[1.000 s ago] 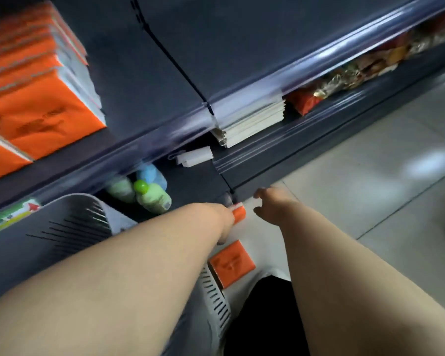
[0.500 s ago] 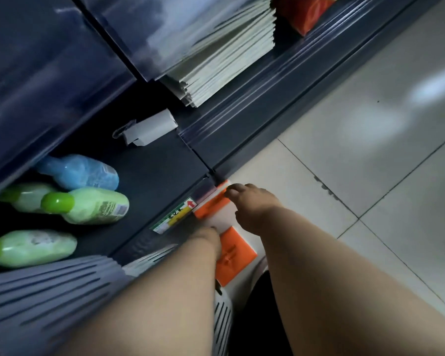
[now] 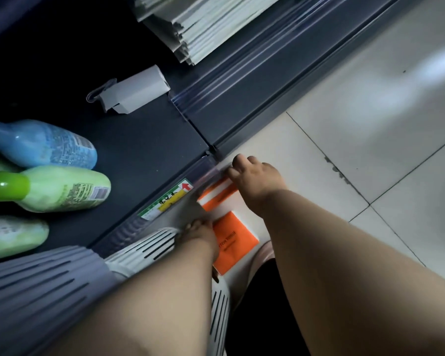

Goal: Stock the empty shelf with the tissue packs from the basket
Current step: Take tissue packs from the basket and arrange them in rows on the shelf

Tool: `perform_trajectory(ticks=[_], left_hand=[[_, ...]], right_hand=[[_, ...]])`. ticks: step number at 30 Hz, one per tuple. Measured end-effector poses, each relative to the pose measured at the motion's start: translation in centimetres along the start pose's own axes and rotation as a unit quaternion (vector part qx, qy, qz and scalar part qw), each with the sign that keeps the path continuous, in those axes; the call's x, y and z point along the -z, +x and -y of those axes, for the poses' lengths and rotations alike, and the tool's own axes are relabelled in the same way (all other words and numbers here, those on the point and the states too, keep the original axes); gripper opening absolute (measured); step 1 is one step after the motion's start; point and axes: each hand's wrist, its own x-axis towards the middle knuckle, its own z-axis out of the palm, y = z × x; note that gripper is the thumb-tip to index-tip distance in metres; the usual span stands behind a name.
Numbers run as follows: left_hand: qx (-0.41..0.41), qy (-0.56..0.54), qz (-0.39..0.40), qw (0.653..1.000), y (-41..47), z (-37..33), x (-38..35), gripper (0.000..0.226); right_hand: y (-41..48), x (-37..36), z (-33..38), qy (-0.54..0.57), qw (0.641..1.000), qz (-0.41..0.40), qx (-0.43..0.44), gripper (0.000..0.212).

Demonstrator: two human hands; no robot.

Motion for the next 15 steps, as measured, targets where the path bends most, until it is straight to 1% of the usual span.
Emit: perform_trajectory(ticks=[3, 5, 7, 9, 10, 11, 12, 13, 15], left_hand=[[-0.025, 0.010, 0.032, 0.999, -0.3, -0.2, 0.2, 0.078], [-0.042, 0.003, 0.059, 0.997, -0.3, -0.6, 0.2, 0.073], [-0.065, -0.026, 0.074, 0.995, -0.8, -0.9, 0.7, 0.068], [-0.131, -0.028, 0.065, 0.989, -1.6, -1.8, 1.7, 0.060], [-0.140, -0.028, 0.054, 0.988, -1.7, -1.8, 2.2, 0.061], [-0.107, -0.064, 0.031, 0.992, -1.9, -1.7, 2.6, 0.069], [-0.105, -0.066, 0.008, 0.992, -1.8, -1.4, 2.9, 0.076], [-0.114, -0.054, 0.003, 0.992, -2.3, -1.3, 3.6, 0.078], [-0.136, -0.057, 0.033, 0.988, -3.1, -1.5, 5.1, 0.063]], right_hand=[[0.1, -0.1, -0.2, -0.003, 1.000, -0.009, -0.008, 0.038], [0.2, -0.2, -0.2, 0.000, 1.000, 0.002, -0.012, 0.040], [0.3, -0.5, -0.3, -0.001, 1.000, 0.011, -0.014, 0.041], [0.4, -0.7, -0.4, 0.009, 0.999, 0.015, -0.028, 0.038], [0.3, -0.7, -0.5, 0.017, 0.999, 0.018, -0.039, 0.038], [0.3, -0.5, -0.5, 0.025, 0.998, 0.025, -0.052, 0.038], [0.1, -0.4, -0.4, 0.031, 0.997, 0.036, -0.063, 0.038], [-0.1, -0.1, -0.4, 0.032, 0.996, 0.049, -0.073, 0.039], [-0.8, 0.7, -0.5, 0.022, 0.993, 0.073, -0.092, 0.040]])
